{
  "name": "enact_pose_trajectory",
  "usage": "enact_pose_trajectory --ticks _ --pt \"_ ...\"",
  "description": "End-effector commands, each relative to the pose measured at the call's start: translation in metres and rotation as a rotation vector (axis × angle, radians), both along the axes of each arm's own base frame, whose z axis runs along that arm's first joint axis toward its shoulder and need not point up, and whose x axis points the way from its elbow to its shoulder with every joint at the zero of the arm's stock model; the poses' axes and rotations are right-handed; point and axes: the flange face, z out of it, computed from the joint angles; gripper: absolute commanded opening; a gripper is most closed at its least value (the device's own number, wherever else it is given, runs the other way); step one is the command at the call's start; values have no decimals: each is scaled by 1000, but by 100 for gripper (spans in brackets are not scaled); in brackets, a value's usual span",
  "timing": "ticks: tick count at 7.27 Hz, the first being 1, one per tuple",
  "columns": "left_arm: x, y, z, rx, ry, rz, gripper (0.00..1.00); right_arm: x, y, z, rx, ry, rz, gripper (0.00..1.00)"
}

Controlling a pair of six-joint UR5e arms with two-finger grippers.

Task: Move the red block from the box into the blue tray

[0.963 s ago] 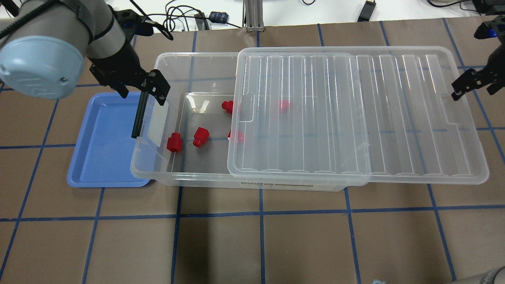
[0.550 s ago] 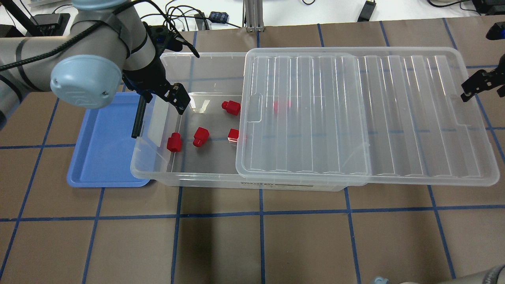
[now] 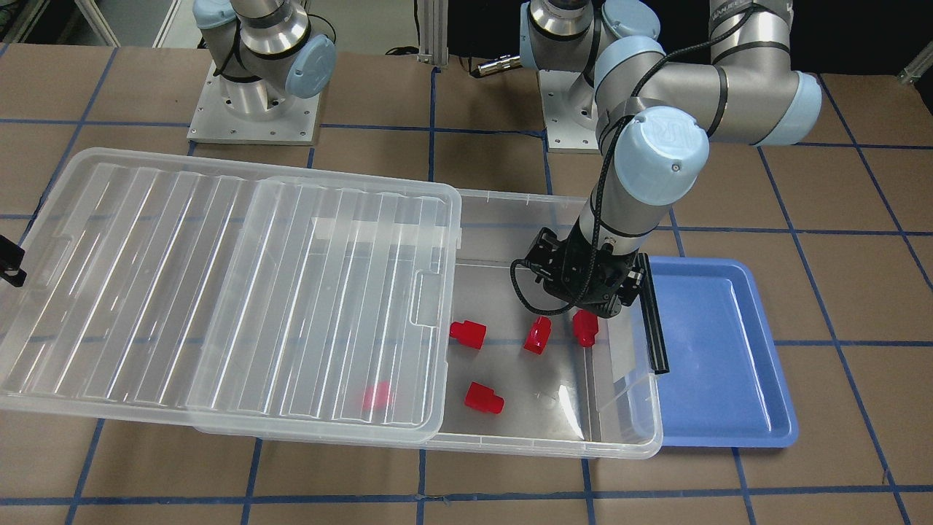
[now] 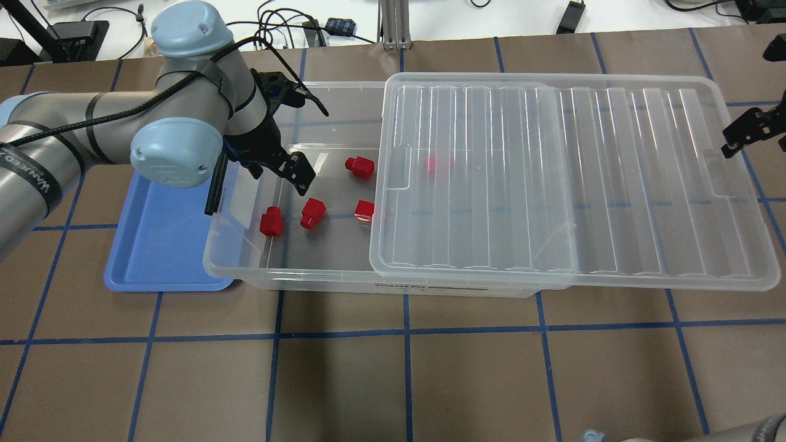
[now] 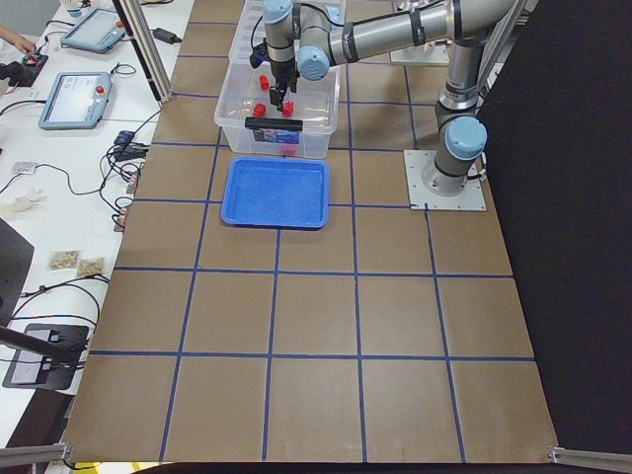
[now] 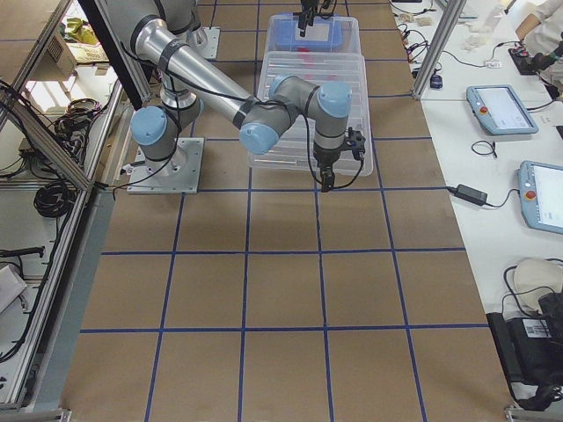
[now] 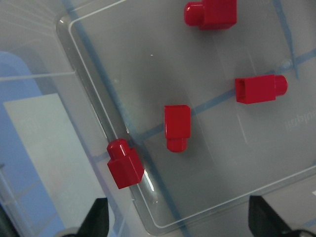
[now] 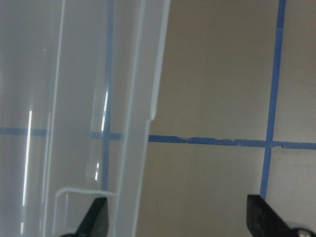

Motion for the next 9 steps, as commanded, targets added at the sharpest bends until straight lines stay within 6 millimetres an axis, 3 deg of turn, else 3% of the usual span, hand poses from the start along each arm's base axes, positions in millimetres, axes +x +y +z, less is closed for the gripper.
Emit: enact_pose_trajectory --ticks 1,3,4,6,7,9 --pt "-2 -6 -27 37 5 -6 100 2 -7 18 -27 11 -23 100" --pt "-15 -11 -45 32 3 -29 100 29 -11 36 -41 22 -2 100" --pt "-18 -13 -55 43 2 -34 100 42 -6 60 -41 19 -14 100" --pt "-21 -15 -69 58 0 -43 100 80 3 130 -22 6 -15 100" --pt "-22 -16 -76 52 0 -45 100 106 1 148 8 -7 -53 100" --pt "-21 -11 -97 38 1 -87 100 170 -3 156 6 -3 -80 100"
